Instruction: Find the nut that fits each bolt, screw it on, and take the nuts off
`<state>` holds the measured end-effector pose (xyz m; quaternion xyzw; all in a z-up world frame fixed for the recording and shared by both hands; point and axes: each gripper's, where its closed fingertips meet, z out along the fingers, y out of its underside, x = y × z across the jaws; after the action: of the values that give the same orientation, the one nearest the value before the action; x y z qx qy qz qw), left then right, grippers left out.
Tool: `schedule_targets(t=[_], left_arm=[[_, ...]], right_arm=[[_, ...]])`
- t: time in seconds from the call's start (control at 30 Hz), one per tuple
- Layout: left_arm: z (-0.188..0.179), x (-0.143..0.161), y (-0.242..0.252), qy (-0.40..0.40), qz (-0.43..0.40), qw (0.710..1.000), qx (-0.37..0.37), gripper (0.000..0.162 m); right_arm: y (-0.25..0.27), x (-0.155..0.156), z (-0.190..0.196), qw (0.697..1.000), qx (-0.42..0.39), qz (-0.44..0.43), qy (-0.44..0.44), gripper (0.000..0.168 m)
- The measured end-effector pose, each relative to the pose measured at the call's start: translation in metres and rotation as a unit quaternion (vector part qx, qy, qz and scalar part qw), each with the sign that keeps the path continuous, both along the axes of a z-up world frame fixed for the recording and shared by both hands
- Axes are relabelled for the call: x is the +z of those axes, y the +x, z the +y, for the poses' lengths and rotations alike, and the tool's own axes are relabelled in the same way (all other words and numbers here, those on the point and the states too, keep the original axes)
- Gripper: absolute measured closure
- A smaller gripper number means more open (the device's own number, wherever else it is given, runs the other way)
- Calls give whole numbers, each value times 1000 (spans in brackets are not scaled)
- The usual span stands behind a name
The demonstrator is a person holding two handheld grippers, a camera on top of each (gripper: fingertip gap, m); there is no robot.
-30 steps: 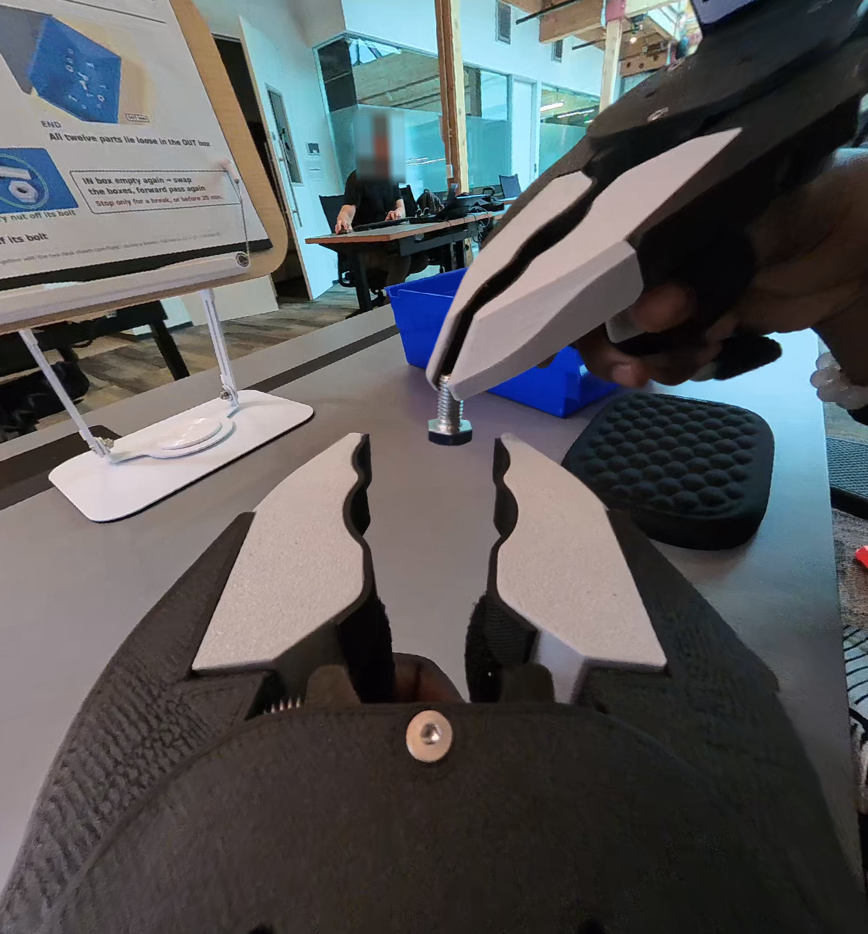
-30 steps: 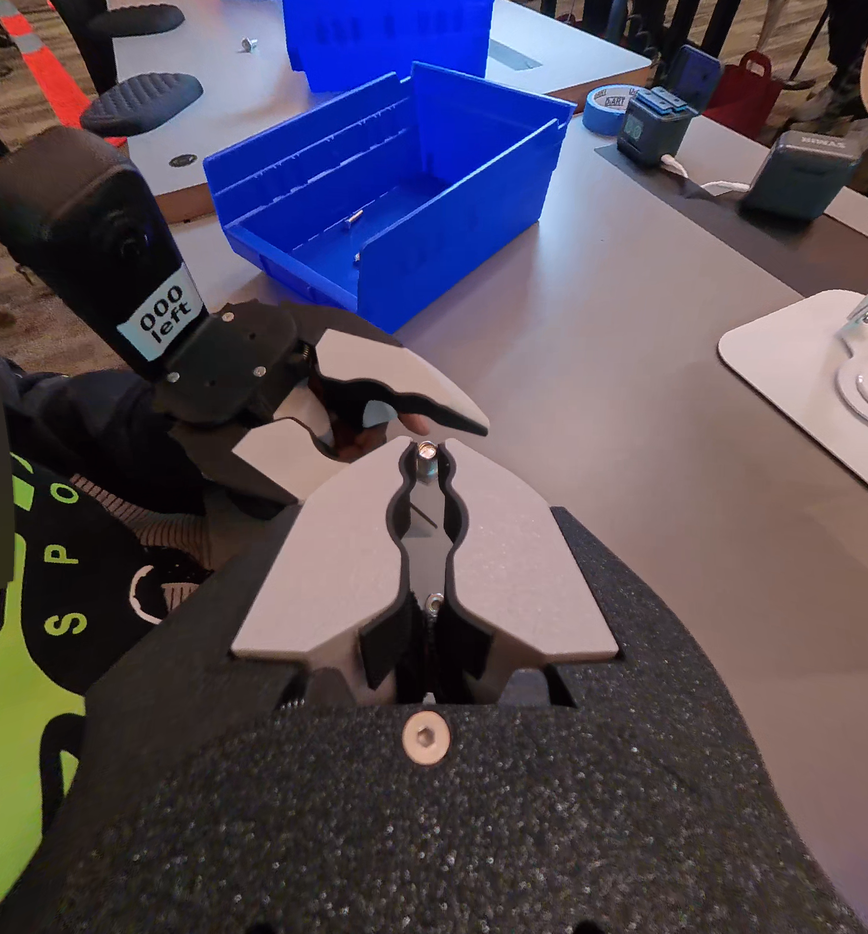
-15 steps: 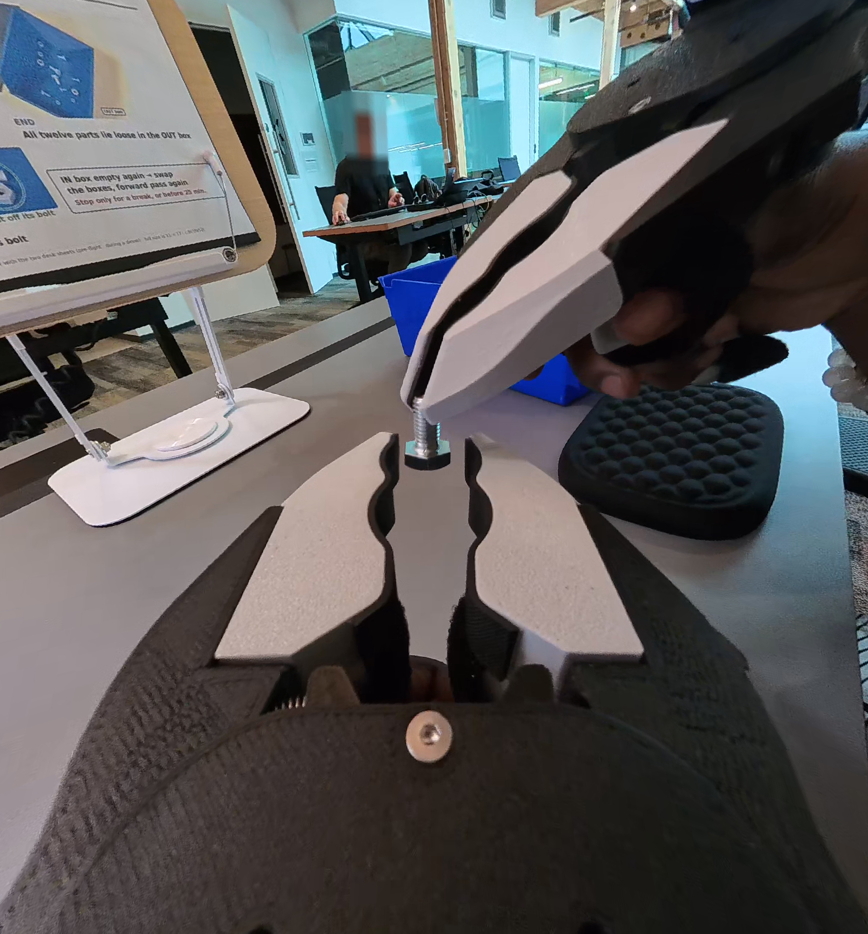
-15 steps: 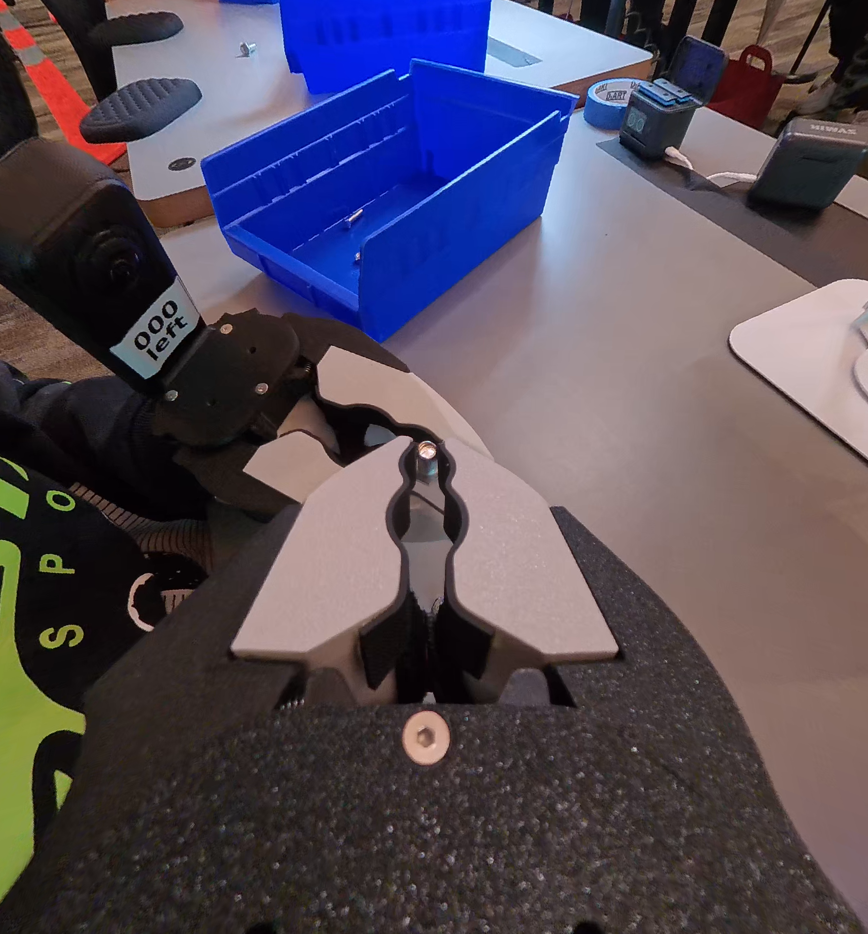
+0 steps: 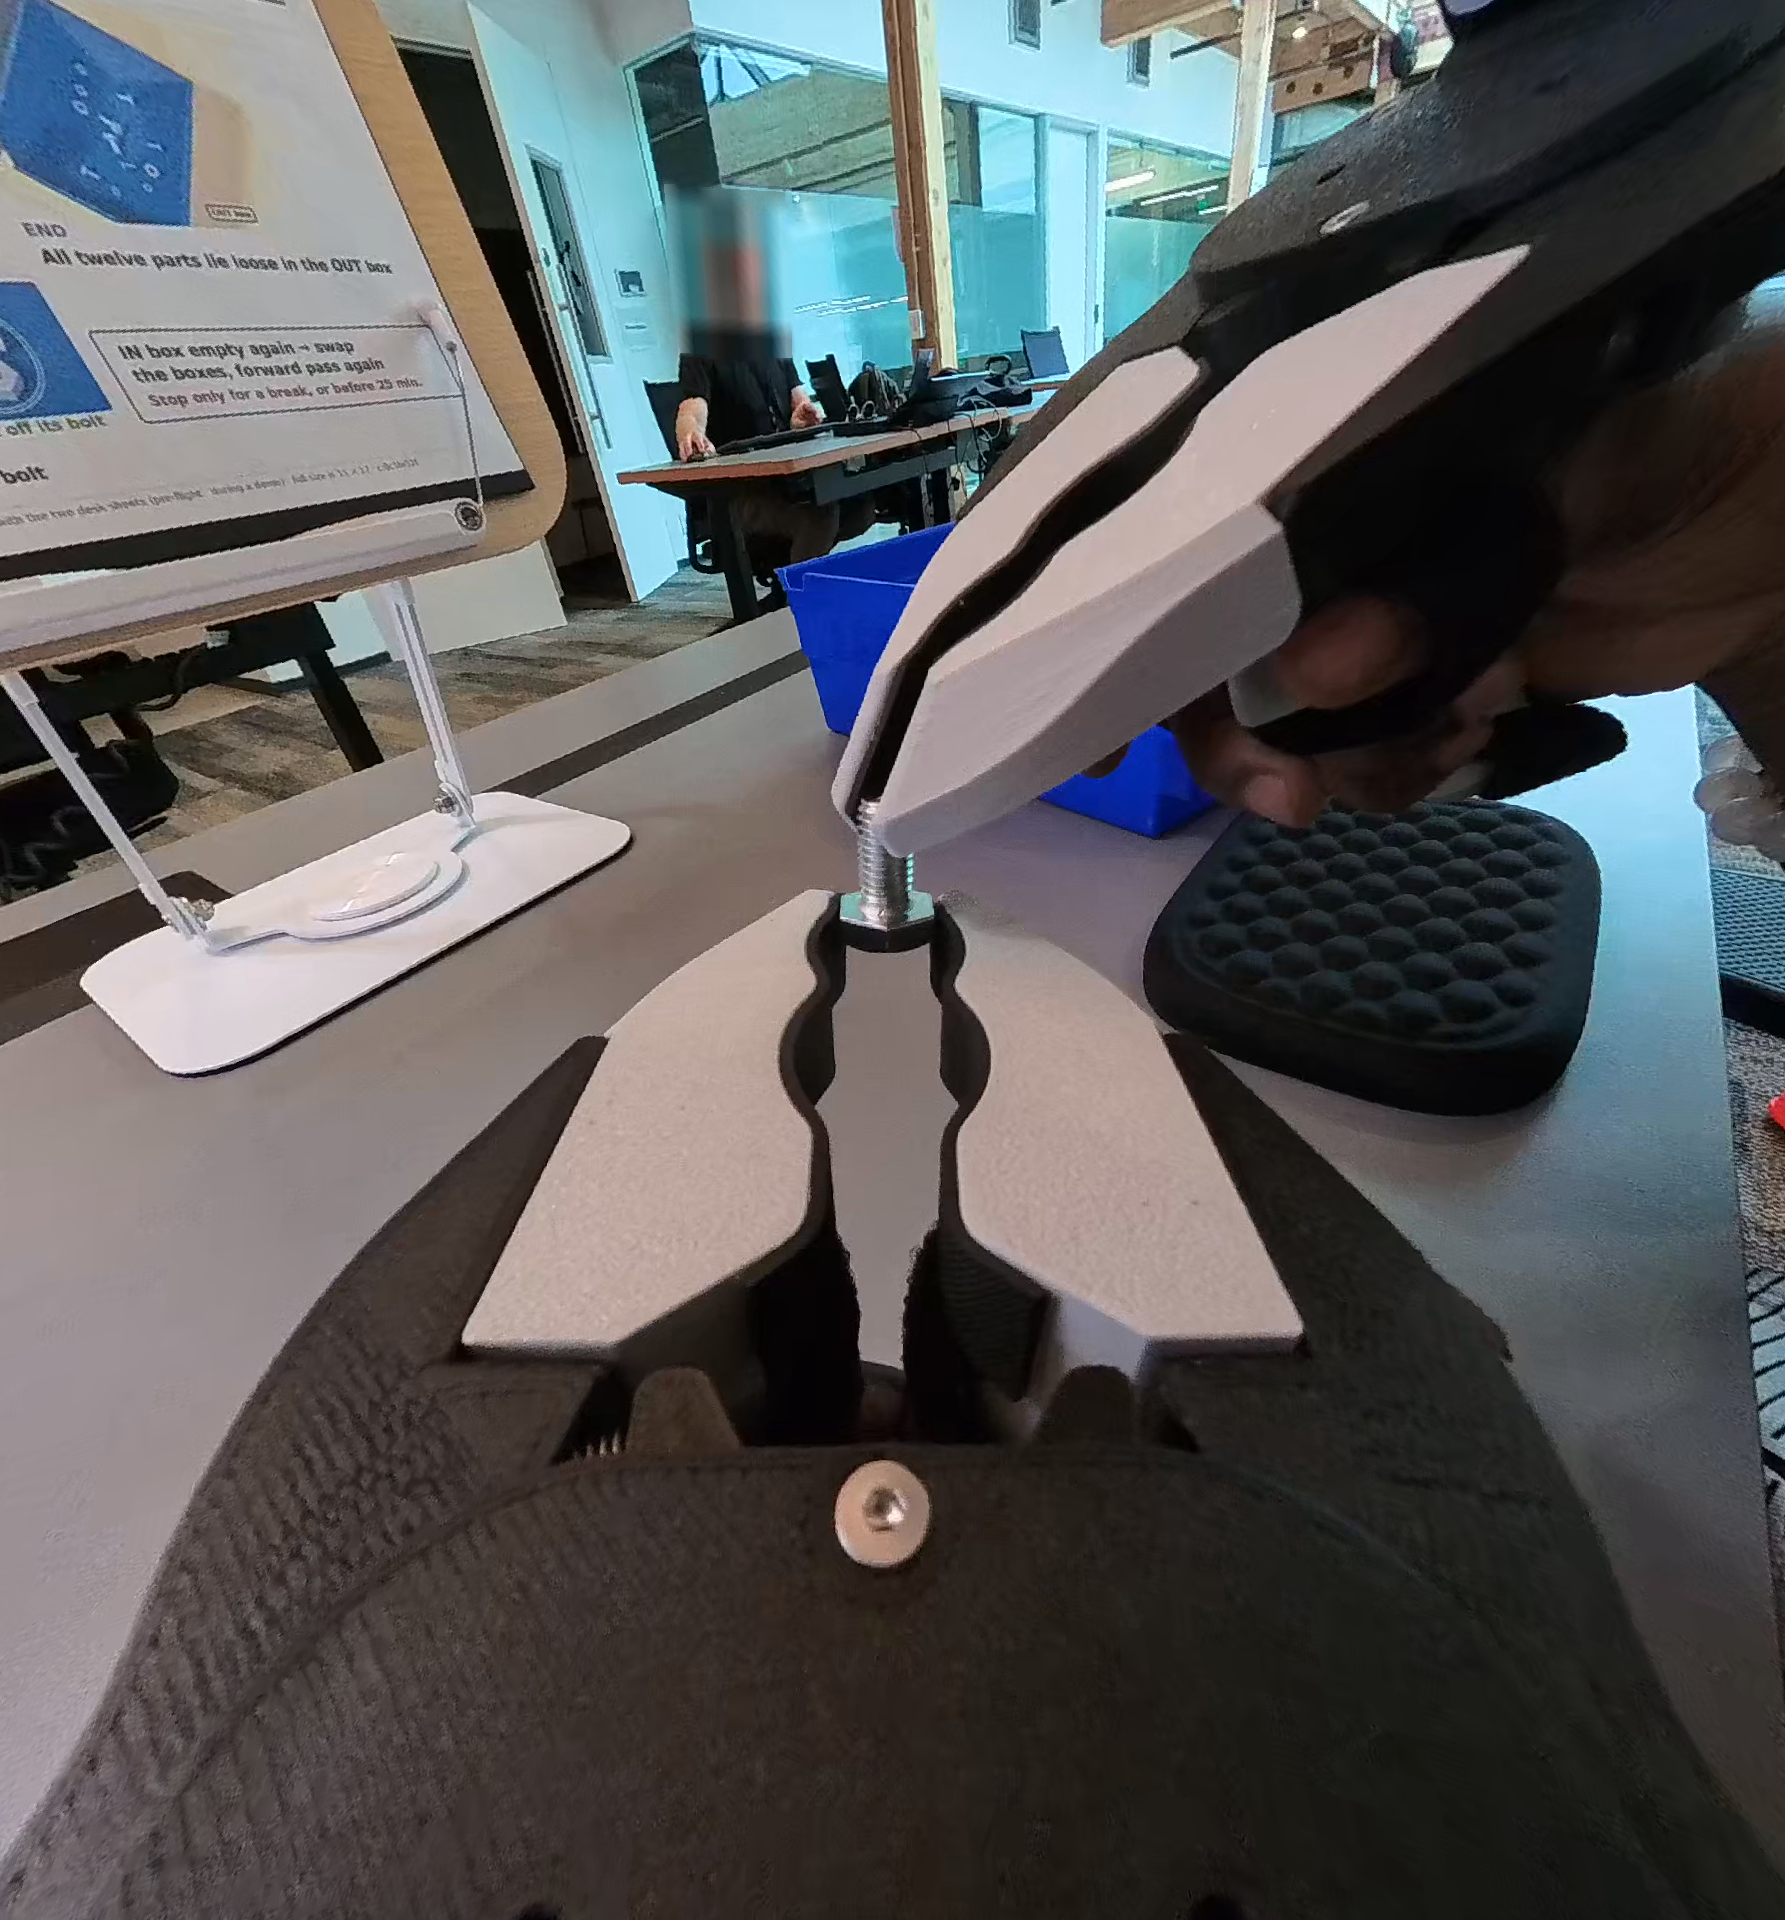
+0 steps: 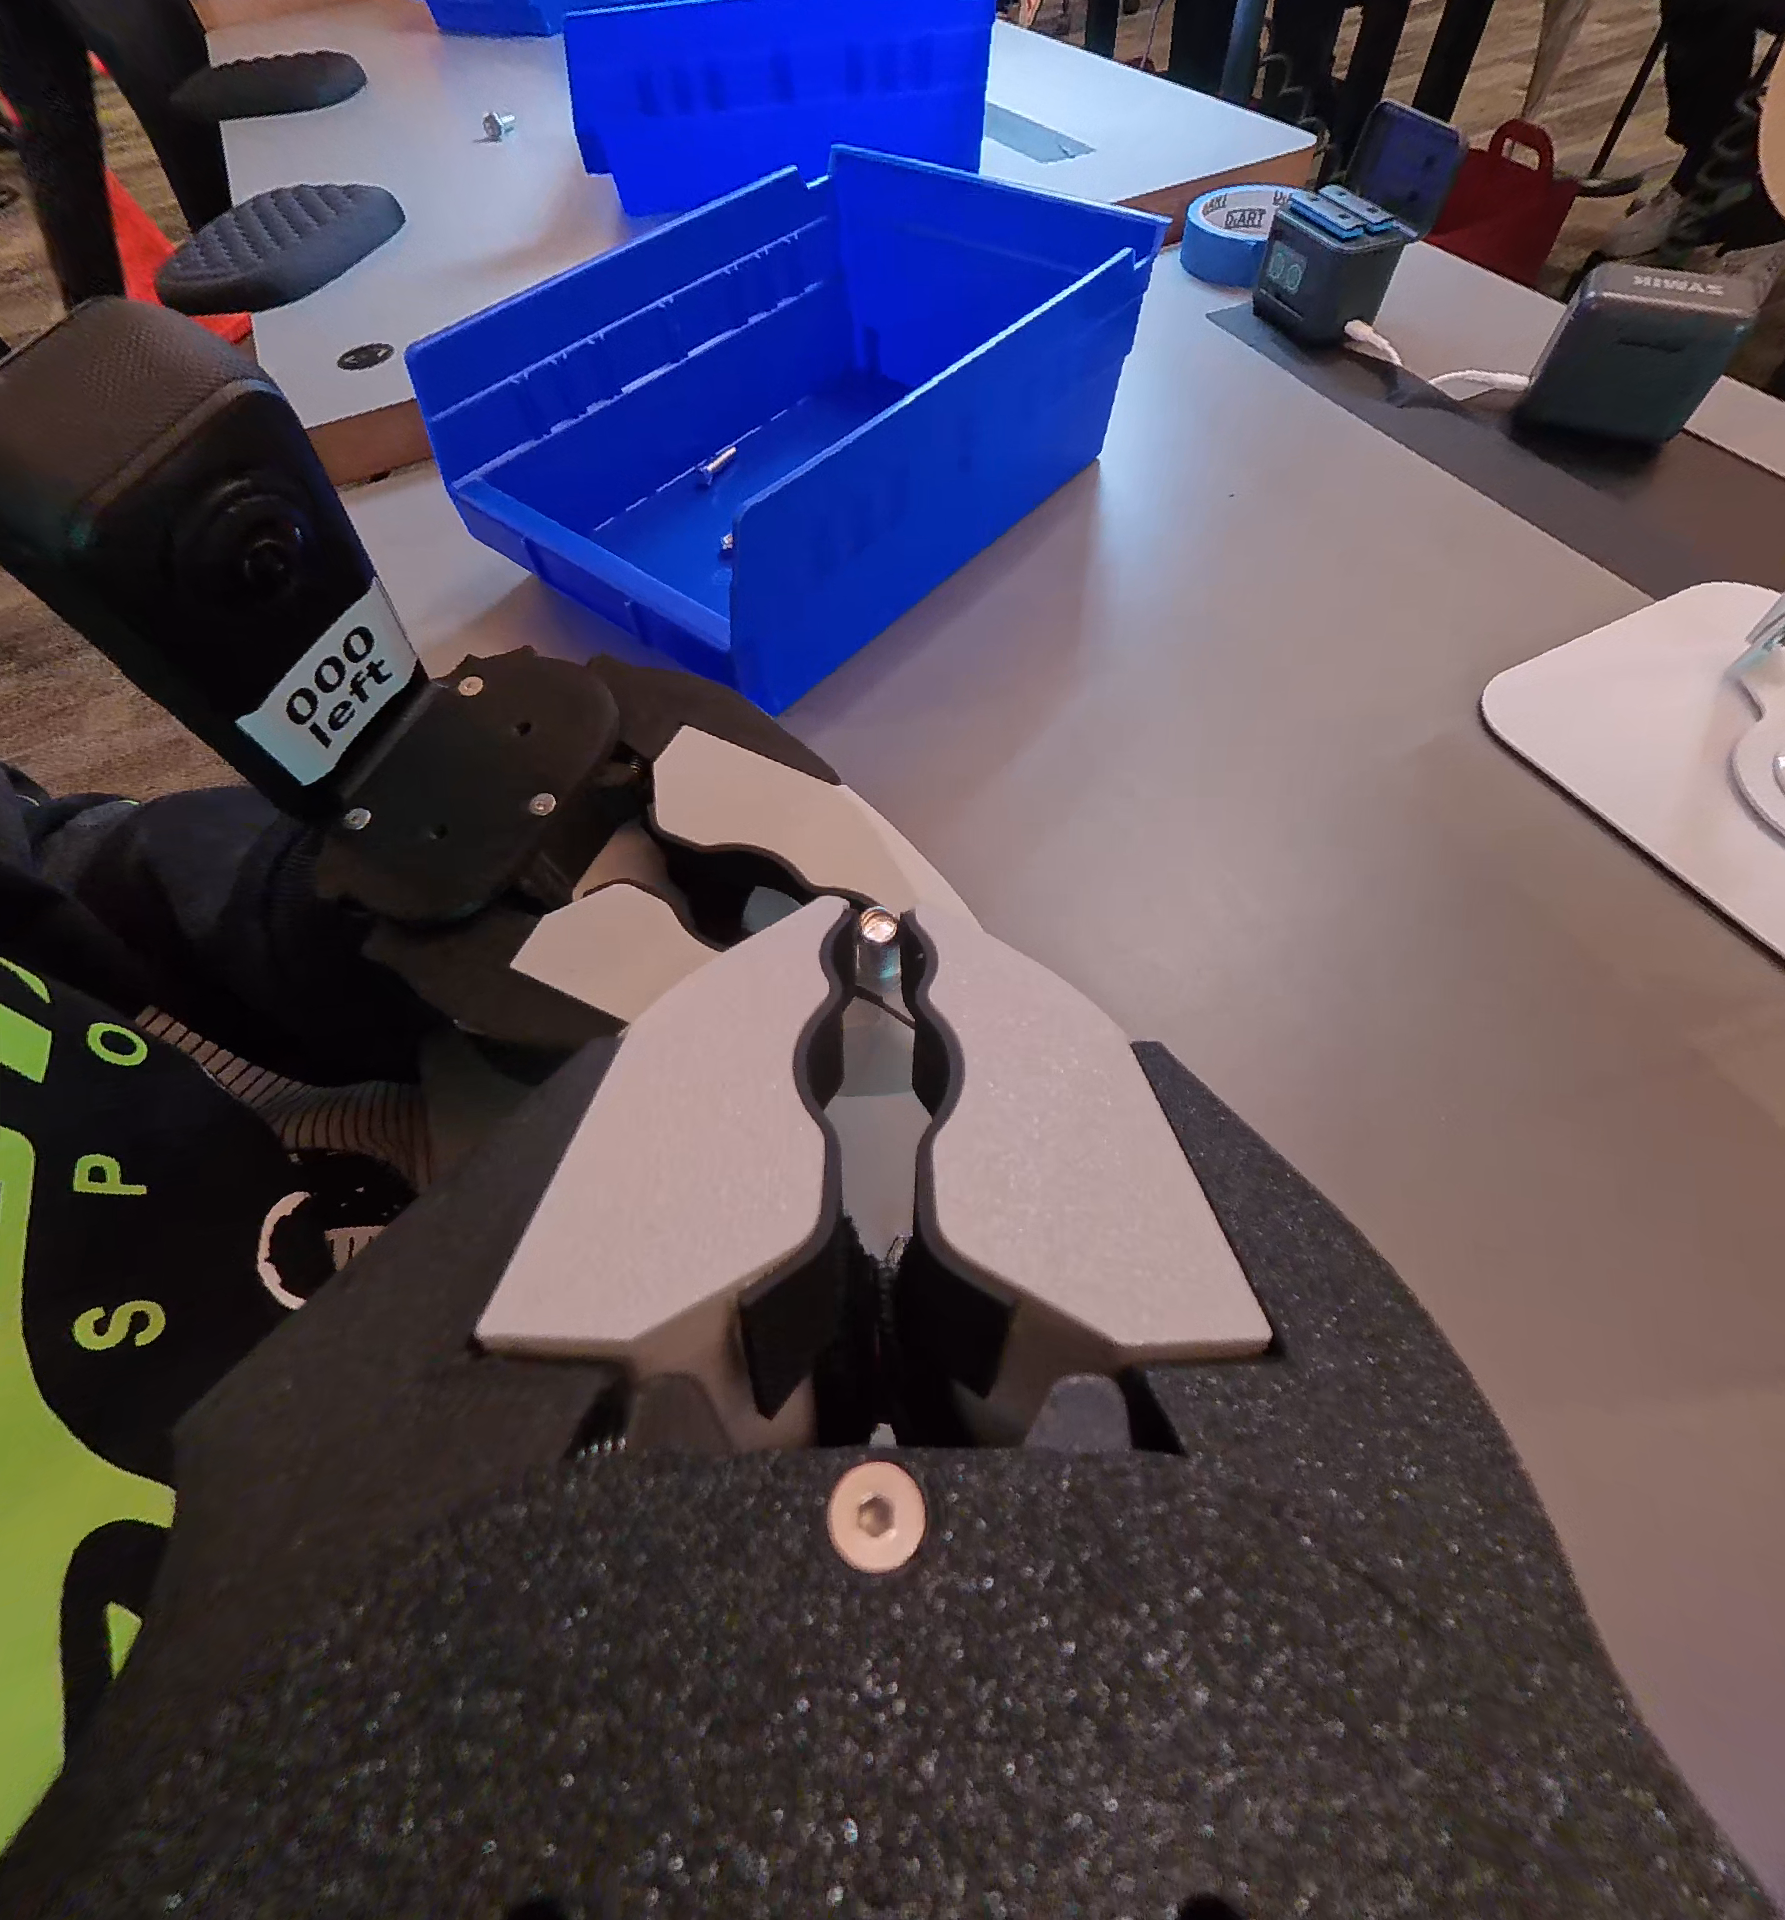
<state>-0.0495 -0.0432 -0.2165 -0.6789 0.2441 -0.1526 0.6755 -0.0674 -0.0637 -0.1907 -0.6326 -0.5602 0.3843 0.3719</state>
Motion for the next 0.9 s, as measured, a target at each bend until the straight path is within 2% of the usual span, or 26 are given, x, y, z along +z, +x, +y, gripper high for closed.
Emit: schedule_targets(t=[0.13,0.27,0.37,0.5,0.6,0.73,0.9], left_arm=[[-1,1,0,-2,-7,1000,-9,147],[-4,9,-10,-4,-40,999,-23,147],[-10,14,-19,-6,-60,997,-46,147],[-16,12,-25,-12,-79,995,-65,147],[-17,12,-23,-9,-76,995,-69,147],[-17,9,-20,-13,-68,995,-75,147],[-17,9,-21,-15,-74,994,-77,147]], right_arm=[[0,1,-1,1000,4,3,5,160],[9,2,2,1000,17,8,6,134],[26,-39,1,995,46,-86,-10,124],[37,-98,0,979,75,-192,-7,132],[38,-122,-1,968,94,-231,10,135],[33,-129,-2,962,128,-237,44,141],[34,-131,-4,940,214,-244,102,143]])
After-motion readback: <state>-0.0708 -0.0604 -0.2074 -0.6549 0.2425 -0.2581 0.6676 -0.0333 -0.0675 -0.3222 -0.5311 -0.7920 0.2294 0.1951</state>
